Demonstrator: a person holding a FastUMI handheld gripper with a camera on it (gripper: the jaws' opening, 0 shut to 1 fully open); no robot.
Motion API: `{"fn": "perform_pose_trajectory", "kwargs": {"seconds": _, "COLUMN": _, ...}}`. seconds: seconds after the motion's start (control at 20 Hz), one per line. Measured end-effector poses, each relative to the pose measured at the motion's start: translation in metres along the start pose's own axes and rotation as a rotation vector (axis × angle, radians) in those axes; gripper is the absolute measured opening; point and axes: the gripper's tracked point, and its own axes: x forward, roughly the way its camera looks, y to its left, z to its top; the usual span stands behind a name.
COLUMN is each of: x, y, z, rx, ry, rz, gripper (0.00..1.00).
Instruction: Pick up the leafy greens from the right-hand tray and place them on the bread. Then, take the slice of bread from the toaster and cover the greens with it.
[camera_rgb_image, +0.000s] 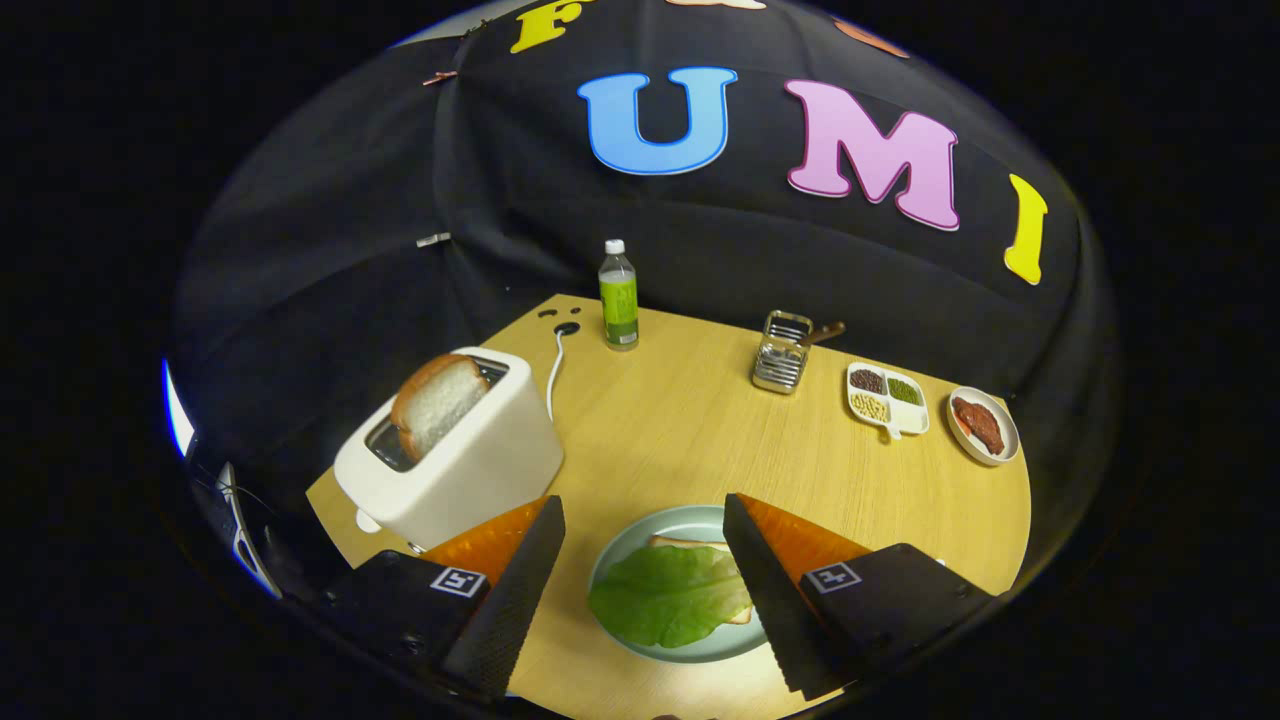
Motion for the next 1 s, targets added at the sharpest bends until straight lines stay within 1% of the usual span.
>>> {"fn": "perform_pose_trajectory", "kwargs": {"seconds": 0.2, "x": 0.0, "y": 0.041, "z": 0.041, "rx": 0.016, "ry": -0.073, "rz": 0.086, "gripper": 0.99}}
{"fn": "perform_pose_trajectory", "kwargs": {"seconds": 0.35, "x": 0.003, "y": 0.069, "z": 0.061, "rx": -0.007, "ry": -0.104, "rz": 0.117, "gripper": 0.99}}
{"fn": "perform_pose_trajectory", "kwargs": {"seconds": 0.65, "x": 0.03, "y": 0.126, "z": 0.064, "rx": -0.029, "ry": -0.068, "rz": 0.155, "gripper": 0.99}}
{"fn": "perform_pose_trajectory", "kwargs": {"seconds": 0.85, "x": 0.056, "y": 0.148, "z": 0.051, "rx": -0.082, "ry": -0.025, "rz": 0.137, "gripper": 0.99}}
{"fn": "perform_pose_trajectory", "kwargs": {"seconds": 1.0, "x": 0.077, "y": 0.151, "z": 0.034, "rx": -0.094, "ry": 0.023, "rz": 0.081, "gripper": 0.99}}
